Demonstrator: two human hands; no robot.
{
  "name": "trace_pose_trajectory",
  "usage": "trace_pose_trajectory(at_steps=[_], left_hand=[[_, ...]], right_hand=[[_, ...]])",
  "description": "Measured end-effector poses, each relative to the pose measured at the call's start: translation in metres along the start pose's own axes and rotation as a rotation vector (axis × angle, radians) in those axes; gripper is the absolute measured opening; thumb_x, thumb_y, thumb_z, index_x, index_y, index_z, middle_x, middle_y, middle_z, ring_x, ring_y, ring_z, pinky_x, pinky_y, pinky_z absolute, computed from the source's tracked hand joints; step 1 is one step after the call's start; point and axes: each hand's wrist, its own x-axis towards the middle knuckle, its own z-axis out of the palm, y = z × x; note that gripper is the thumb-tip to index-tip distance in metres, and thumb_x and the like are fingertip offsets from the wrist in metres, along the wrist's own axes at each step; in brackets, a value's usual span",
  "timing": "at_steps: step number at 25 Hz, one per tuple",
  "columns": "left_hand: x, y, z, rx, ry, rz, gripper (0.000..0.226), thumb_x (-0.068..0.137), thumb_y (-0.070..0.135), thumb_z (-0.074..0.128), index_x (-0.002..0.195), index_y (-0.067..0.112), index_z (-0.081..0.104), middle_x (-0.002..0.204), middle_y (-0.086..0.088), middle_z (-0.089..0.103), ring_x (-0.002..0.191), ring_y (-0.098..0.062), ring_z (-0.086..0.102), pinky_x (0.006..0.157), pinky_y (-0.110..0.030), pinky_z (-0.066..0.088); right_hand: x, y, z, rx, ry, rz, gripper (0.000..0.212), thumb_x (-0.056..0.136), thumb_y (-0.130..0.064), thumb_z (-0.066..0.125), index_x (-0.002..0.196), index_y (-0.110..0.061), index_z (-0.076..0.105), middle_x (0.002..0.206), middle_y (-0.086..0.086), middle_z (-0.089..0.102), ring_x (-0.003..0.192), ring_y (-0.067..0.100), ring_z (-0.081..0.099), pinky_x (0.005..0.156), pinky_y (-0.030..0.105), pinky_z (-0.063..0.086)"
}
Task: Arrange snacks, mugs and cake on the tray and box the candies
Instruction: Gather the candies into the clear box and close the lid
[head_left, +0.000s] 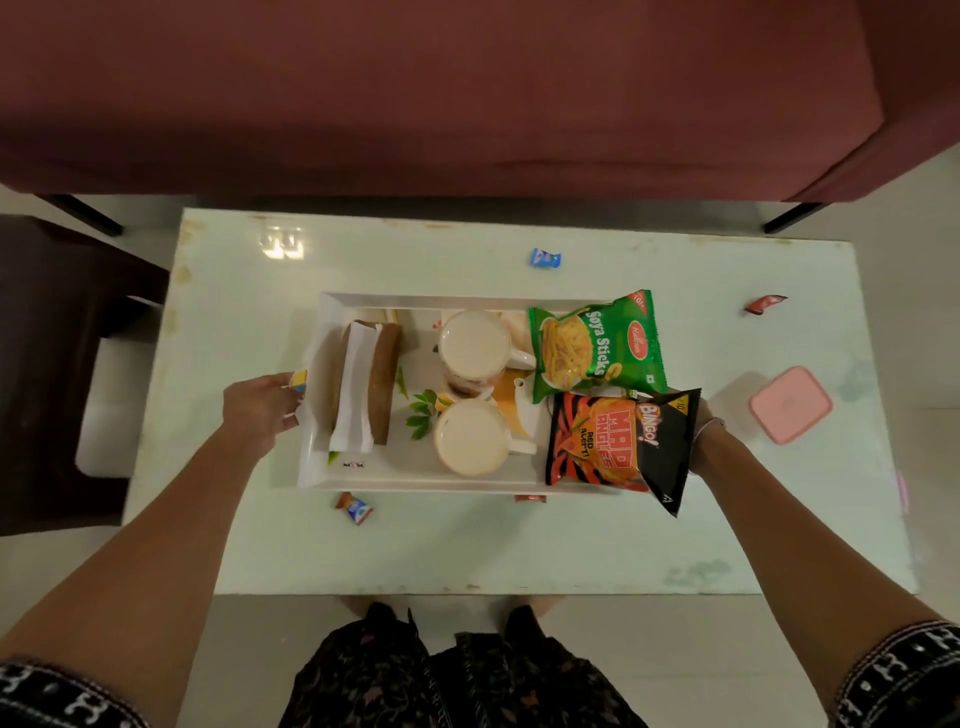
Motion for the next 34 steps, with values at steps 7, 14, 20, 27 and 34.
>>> trace_pose_trajectory(at_steps=[7,14,20,27,34], left_hand=[[-0.019,-0.006,0.052,0.094,-0.071,0.017,0.029,0.091,-0.006,0.036,0.077,0.013,0.053,0.044,0.005,0.064,0.046,-0.008,0.062,0.061,-0.024,0.052],[-0.010,-0.008,0.079,0.052,-0.040,-0.002,0.033,0.092,-0.001,0.028,0.074,0.008,0.053,0.036,0.004,0.060,0.047,-0.013,0.061,0.063,-0.027,0.050],[-0.001,-0.015,0.078,0.073,-0.103,-0.047,0.041,0.094,0.008,0.011,0.080,0.008,0.049,0.079,-0.013,0.057,0.073,-0.020,0.057,0.094,-0.037,0.041],[0.006,-0.017,0.080,0.148,-0.098,-0.017,0.034,0.094,0.005,0.019,0.083,0.010,0.051,0.096,-0.017,0.054,0.063,-0.014,0.067,0.088,-0.033,0.045],[0.006,-0.007,0.073,0.116,-0.038,0.002,0.033,0.095,0.002,0.026,0.109,-0.001,0.055,0.091,-0.017,0.060,0.068,-0.025,0.061,0.079,-0.028,0.051]], right_hand=[[0.038,-0.014,-0.045,-0.027,-0.061,-0.030,0.031,0.095,-0.027,0.030,0.106,-0.013,0.056,0.099,0.016,0.056,0.092,0.032,0.056,0.097,0.044,0.041],[0.071,-0.008,-0.057,-0.002,-0.051,-0.019,0.034,0.096,-0.029,0.030,0.079,-0.015,0.057,0.068,0.008,0.065,0.067,0.025,0.061,0.070,0.033,0.048],[0.088,-0.005,-0.059,-0.013,-0.068,-0.011,0.037,0.096,-0.029,0.028,0.079,-0.016,0.058,0.059,0.005,0.068,0.066,0.022,0.062,0.070,0.033,0.049],[0.094,-0.003,-0.060,-0.013,-0.067,0.020,0.037,0.096,-0.032,0.027,0.080,-0.016,0.057,0.082,0.008,0.059,0.074,0.023,0.057,0.074,0.034,0.046],[0.079,-0.014,-0.063,-0.025,-0.106,0.097,0.031,0.098,-0.024,0.035,0.087,-0.008,0.060,0.078,0.013,0.064,0.070,0.027,0.062,0.070,0.036,0.054]])
